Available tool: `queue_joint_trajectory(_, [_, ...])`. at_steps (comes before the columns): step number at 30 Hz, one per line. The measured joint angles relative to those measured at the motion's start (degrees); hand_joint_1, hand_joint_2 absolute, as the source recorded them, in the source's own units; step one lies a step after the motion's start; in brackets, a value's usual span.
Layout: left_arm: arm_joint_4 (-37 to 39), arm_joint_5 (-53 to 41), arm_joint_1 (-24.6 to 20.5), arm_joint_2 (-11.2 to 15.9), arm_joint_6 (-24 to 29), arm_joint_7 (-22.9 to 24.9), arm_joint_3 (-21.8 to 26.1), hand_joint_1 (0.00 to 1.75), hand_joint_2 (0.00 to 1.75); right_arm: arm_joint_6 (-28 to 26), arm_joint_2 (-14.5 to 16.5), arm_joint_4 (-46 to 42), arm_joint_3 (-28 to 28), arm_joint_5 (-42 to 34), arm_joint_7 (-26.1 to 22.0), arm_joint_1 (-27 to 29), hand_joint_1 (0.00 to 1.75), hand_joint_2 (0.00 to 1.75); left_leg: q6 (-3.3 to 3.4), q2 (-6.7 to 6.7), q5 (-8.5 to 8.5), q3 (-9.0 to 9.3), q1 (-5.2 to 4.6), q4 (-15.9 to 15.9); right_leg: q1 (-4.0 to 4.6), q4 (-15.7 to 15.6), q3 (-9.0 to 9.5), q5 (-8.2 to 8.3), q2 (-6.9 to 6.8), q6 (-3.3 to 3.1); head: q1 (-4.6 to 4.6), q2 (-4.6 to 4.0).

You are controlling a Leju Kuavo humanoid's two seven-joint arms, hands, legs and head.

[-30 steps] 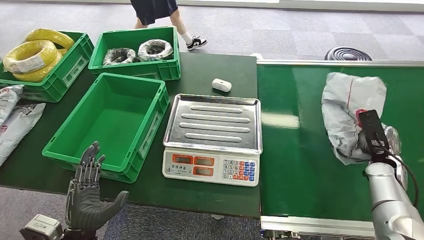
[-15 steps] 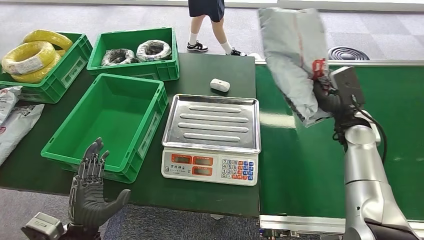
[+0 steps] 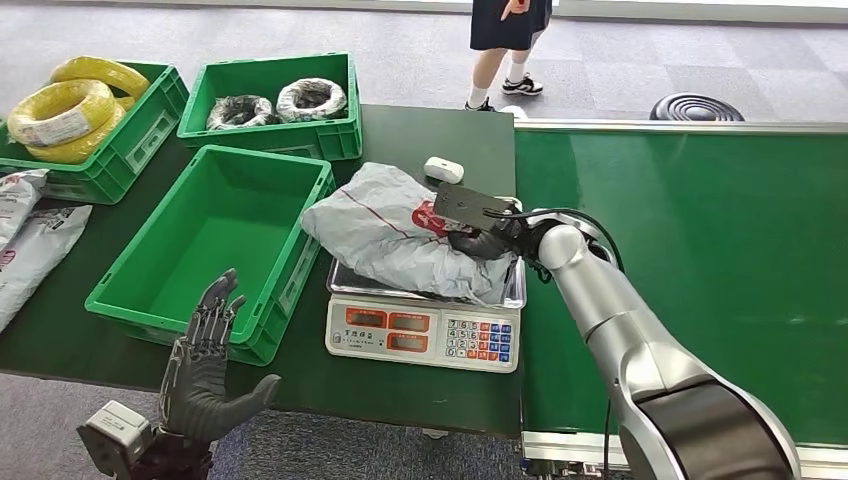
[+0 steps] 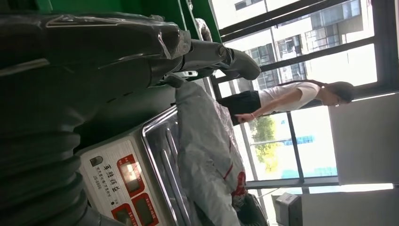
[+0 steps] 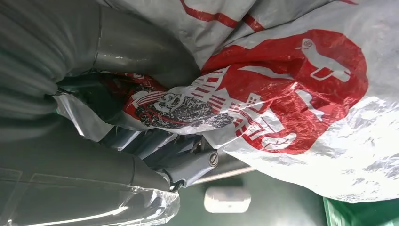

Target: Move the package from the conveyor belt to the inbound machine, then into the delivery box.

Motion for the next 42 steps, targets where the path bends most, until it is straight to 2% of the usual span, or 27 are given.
queue_joint_trajectory(1, [0.0,0.0,0.0,0.0,0.0,0.1,0.1,0.00,1.75,0.4,0.2,0.7,0.7,0.1,0.1,-0.4,0.15,1.75,0.00,0.00,0.00,0.00,0.00,0.0,0.00,0.0,0.00,0.00,0.00,0.00,0.01,0.00])
queue_joint_trajectory(2, [0.0,-0.1,0.1,0.0,0.1,0.2,0.2,0.00,1.75,0.6,0.3,1.3,1.3,0.3,0.2,-0.9,0.00,1.75,0.00,0.01,0.00,0.00,0.00,0.0,0.00,0.0,0.00,0.00,0.01,0.00,0.01,0.00])
queue_joint_trajectory(9, [0.0,-0.5,0.4,-0.3,0.4,0.7,0.5,0.00,1.75,-0.9,0.3,3.2,4.7,2.4,1.6,-2.3,0.00,1.75,0.00,0.01,0.00,0.02,0.00,0.0,0.00,0.0,0.00,0.01,0.02,0.00,0.00,0.00])
queue_joint_trajectory(15, [0.0,-3.4,0.0,-0.7,-0.1,1.7,0.1,0.00,1.75,-10.6,-0.3,2.1,5.7,4.3,3.3,-2.0,0.00,1.75,0.00,0.01,0.00,0.04,0.00,0.0,0.00,0.0,-0.02,0.01,0.02,0.00,0.01,0.00])
queue_joint_trajectory(18, [0.0,-5.9,-1.2,-0.7,-0.2,1.2,-1.2,0.00,1.75,-14.1,-1.0,-1.5,4.9,2.7,0.5,-0.4,0.00,1.75,0.00,0.01,0.00,0.04,0.00,0.0,-0.01,0.0,-0.02,0.01,0.02,0.00,0.01,0.00])
queue_joint_trajectory(22, [0.1,-8.7,-4.1,-0.6,0.8,-0.4,-3.7,0.00,1.75,-15.6,-2.5,-9.2,2.0,-1.6,-7.1,3.9,0.00,1.75,0.00,-0.03,0.00,0.04,-0.01,0.0,-0.01,0.0,0.00,0.01,0.01,0.01,0.01,0.00])
queue_joint_trajectory(25, [0.3,-10.4,-6.0,-0.4,2.3,-1.0,-5.3,0.00,1.75,-17.6,-3.8,-13.9,-0.3,-2.8,-10.3,7.2,0.00,1.75,0.01,-0.02,-0.01,0.05,-0.01,0.1,-0.02,0.0,-0.02,0.02,0.01,0.01,0.00,0.00])
queue_joint_trajectory(27, [0.9,-12.7,-7.6,-0.3,4.0,-1.2,-6.5,0.00,1.75,-21.8,-4.8,-17.5,-2.4,-4.0,-13.8,10.6,0.00,1.75,0.01,-0.12,-0.01,0.06,-0.01,0.1,-0.02,0.0,0.00,0.01,-0.08,0.01,0.00,0.00])
queue_joint_trajectory(30, [2.8,-17.2,-11.5,-0.2,7.0,0.6,-8.8,0.00,1.75,-29.3,-6.2,-25.1,-7.2,-7.8,-20.1,18.5,0.00,1.75,0.01,-0.42,-0.01,0.06,-0.01,0.1,-0.02,-0.1,0.04,0.00,-0.31,0.03,0.00,0.00])
queue_joint_trajectory(35, [11.3,-24.2,-21.9,-0.1,9.7,11.0,-12.6,0.00,1.75,-38.8,-6.6,-44.6,-18.8,-19.1,-29.5,40.1,0.00,1.75,0.02,-0.98,-0.02,-0.08,0.00,0.1,-0.02,-0.1,0.18,-0.12,-0.92,0.12,0.01,0.00])
queue_joint_trajectory(38, [17.6,-27.3,-27.5,-0.3,9.8,16.0,-14.1,0.00,1.75,-40.6,-6.3,-54.7,-23.0,-21.4,-31.2,51.1,0.00,1.75,0.03,-0.70,-0.04,-0.15,-0.01,0.1,-0.03,-0.1,0.06,-0.10,-0.67,0.10,-0.01,0.00])
queue_joint_trajectory(42, [26.1,-32.5,-33.6,-1.4,10.9,20.5,-16.0,0.00,1.75,-42.0,-6.0,-63.7,-25.1,-22.5,-31.2,59.7,0.00,1.75,0.02,-0.51,-0.05,-0.11,0.00,0.1,-0.03,-0.1,-0.01,-0.09,-0.47,0.10,-0.01,0.00])
